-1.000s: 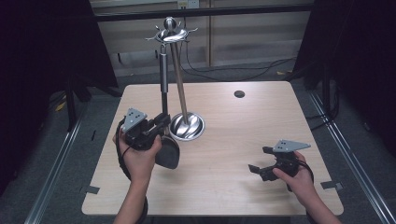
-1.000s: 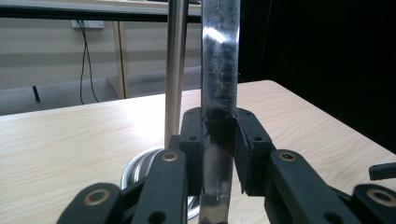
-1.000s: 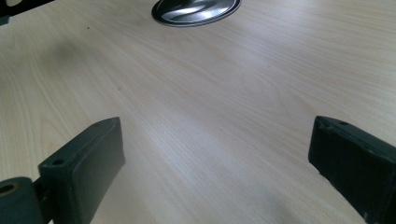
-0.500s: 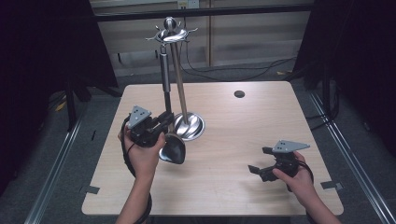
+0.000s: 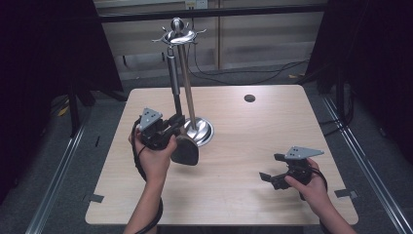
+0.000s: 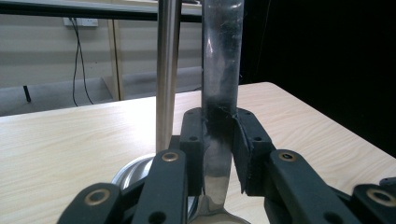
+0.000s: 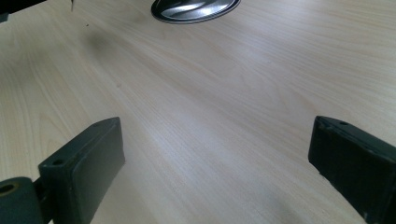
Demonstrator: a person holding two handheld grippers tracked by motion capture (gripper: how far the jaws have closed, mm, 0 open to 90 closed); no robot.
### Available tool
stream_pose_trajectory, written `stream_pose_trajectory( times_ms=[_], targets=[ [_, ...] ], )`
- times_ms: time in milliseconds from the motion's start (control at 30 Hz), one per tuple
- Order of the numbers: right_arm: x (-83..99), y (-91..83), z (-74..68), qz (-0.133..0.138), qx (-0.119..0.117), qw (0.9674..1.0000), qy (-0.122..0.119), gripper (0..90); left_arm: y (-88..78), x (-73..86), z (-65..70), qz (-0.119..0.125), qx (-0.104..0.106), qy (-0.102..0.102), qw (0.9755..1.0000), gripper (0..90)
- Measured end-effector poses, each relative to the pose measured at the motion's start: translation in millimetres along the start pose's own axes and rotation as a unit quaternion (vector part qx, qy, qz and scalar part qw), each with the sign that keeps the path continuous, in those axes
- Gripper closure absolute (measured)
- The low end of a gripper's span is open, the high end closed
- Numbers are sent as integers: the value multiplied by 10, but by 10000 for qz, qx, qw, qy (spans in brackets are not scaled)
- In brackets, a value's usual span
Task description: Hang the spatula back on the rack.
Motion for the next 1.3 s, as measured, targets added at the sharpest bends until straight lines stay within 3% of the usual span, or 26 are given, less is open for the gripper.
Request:
stream_pose_trajectory(
  times_ms=[800,1300],
  targets=[
    [56,-126,28,7,133,9999,65,34,220,28,-42,157,6,61,9999,755],
    [90,-204,68,31,224,9997,126,34,265,14,-87,173,9,-40,9998,750]
  ],
)
Point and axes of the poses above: each handheld gripper's, and its own axes: y roughly forward along the jaws, x roughly out of its underside, z roughly to its right, the point moved 5 cm from there along y, roughly forward along the jaws, and after that the axes turned 6 degrees about z, right-handed, at the moved point
